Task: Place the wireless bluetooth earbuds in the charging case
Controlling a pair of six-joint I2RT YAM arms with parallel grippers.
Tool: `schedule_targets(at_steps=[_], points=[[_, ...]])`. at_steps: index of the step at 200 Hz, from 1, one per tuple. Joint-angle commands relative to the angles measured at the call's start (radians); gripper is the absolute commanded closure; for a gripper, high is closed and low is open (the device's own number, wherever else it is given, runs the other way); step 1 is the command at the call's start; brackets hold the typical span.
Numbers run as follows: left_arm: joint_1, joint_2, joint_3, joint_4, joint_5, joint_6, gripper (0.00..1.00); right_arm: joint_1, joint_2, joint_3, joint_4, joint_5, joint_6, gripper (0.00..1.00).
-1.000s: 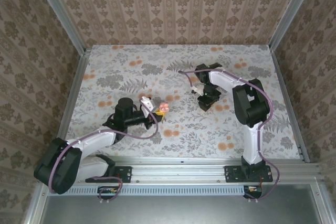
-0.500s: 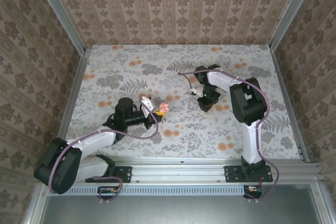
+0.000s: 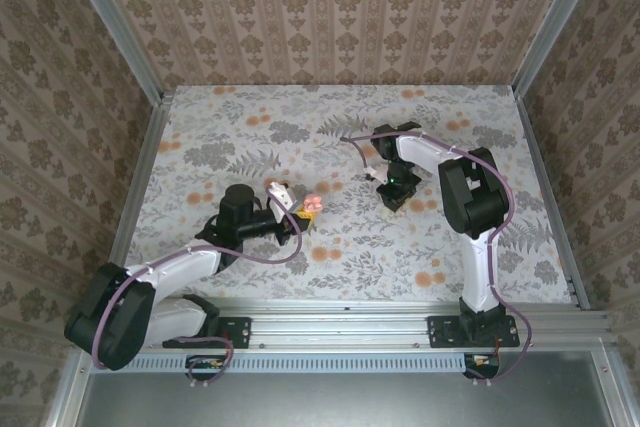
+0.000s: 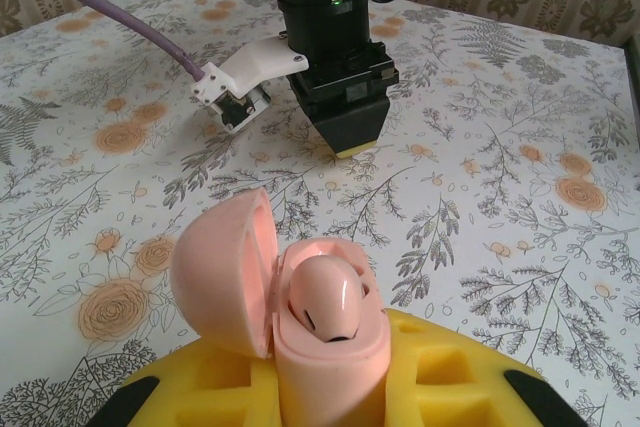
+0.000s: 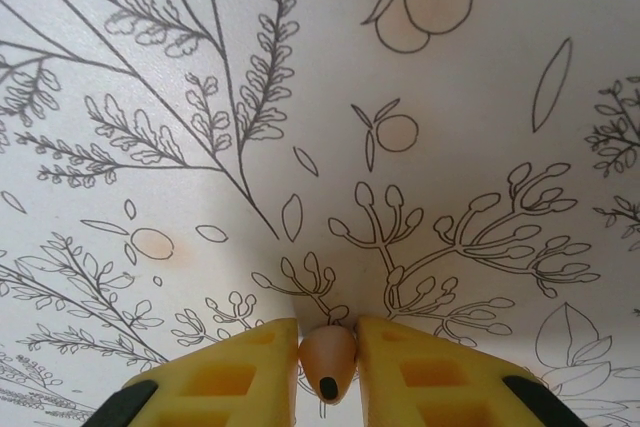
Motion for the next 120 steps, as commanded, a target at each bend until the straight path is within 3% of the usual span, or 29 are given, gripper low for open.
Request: schedule_targets(at_steps=[1,53,120], points=[[0.001,0.004,0.032,-0.007,0.01,0.02,0.86,-0.008,0.007,-0.001,-0.01,0.017,0.001,0.76],[0.001,0.002,0.039,-0.019,0.01,0.019,0.86,-0.012,0.012,-0.009,-0.01,0.024,-0.001,0.71],[0.001,-0.005,0.04,-0.027,-0.031,0.018,0.86,-0.019,-0.017,-0.011,-0.009,0.009,0.007,0.78]])
